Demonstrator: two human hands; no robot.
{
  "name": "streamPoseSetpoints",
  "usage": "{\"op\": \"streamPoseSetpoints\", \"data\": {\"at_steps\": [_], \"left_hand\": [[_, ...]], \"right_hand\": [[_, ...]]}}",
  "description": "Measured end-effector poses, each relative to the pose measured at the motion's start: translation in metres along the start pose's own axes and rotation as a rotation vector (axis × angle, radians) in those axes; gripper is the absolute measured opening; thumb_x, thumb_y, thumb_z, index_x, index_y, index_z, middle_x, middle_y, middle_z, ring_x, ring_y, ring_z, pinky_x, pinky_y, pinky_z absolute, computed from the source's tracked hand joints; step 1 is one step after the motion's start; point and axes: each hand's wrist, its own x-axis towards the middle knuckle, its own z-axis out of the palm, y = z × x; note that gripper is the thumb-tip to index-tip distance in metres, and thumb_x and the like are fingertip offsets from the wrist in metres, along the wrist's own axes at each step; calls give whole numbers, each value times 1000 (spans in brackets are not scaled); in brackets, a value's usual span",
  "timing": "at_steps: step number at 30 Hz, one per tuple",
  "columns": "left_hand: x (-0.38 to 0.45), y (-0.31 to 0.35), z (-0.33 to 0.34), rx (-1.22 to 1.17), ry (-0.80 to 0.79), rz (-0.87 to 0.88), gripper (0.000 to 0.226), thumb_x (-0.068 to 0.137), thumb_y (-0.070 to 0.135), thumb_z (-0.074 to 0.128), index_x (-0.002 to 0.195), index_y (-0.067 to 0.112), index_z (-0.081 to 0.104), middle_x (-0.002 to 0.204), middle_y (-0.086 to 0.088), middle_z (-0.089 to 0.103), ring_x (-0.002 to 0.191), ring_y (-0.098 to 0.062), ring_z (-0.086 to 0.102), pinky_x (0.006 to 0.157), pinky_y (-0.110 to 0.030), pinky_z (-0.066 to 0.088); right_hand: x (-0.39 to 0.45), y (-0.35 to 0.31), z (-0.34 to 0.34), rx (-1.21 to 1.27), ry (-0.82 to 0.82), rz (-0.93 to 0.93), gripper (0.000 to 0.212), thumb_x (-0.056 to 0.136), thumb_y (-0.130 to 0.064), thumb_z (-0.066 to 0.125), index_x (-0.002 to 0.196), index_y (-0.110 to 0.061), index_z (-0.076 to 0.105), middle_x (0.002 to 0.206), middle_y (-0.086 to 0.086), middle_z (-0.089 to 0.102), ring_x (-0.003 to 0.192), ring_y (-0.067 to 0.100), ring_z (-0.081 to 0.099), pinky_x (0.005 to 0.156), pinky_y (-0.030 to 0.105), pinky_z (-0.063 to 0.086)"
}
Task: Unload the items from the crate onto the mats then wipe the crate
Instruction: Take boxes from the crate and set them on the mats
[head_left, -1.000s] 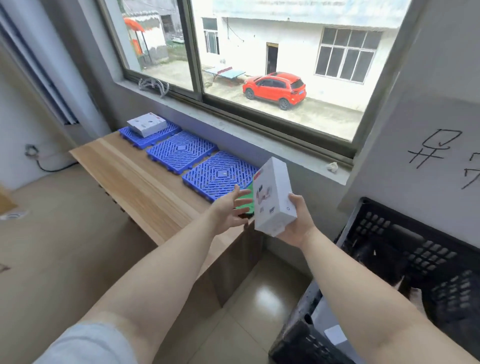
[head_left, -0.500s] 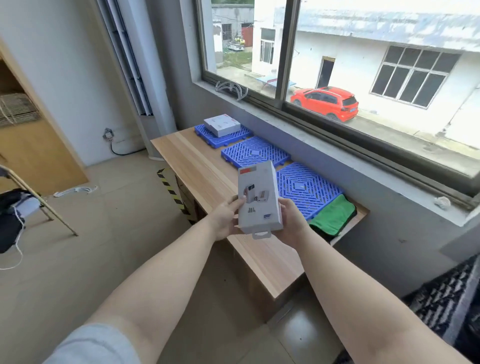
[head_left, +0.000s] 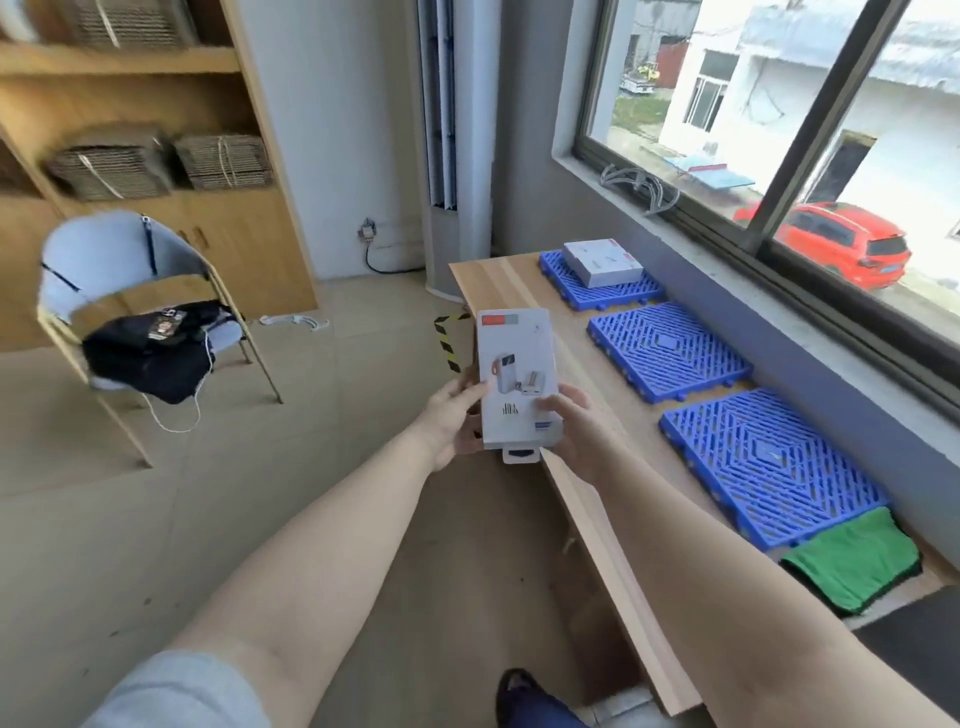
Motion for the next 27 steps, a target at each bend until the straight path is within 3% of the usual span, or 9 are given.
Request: {"op": "streamPoseSetpoints", "data": {"at_steps": [5, 10, 15, 23, 27], "left_hand": [[41, 31, -46, -68, 67, -18, 39, 93, 16, 62, 126, 37, 60, 100, -5, 74, 83, -23, 68, 70, -36, 56], [112, 65, -59, -185, 248, 97, 32, 90, 14, 69, 121, 14, 63, 88, -3, 77, 77, -16, 71, 61, -30, 55], [177, 115, -66, -225, 270, 181, 20, 91, 12, 66, 110, 19, 69, 97, -4, 76, 83, -16, 70, 73, -32, 53], [264, 163, -111, -254, 228, 237, 31, 93, 9, 61, 124, 16, 66, 107, -5, 74, 92, -17, 68, 76, -30, 53], [305, 174, -136, -191, 187, 211, 36, 95, 8, 58, 130, 17, 62, 116, -6, 71, 99, -19, 67, 77, -30, 54]], "right_hand": [[67, -10, 31, 71, -116, -15, 39, 87, -11, 67, 123, -15, 54, 114, 15, 70, 101, 33, 69, 91, 62, 49], [155, -40, 57, 142, -144, -31, 46, 87, -8, 66, 129, -13, 46, 118, 19, 66, 98, 35, 69, 89, 60, 49], [239, -85, 81, 175, -208, -52, 54, 87, -11, 66, 135, -13, 42, 125, 18, 64, 109, 39, 65, 92, 60, 48], [341, -115, 117, 210, -242, -33, 54, 86, -6, 59, 137, -19, 43, 129, 19, 61, 114, 41, 61, 97, 63, 44], [379, -120, 130, 99, -201, -13, 48, 87, -7, 57, 131, -24, 48, 121, 15, 66, 113, 39, 62, 97, 61, 45]]}}
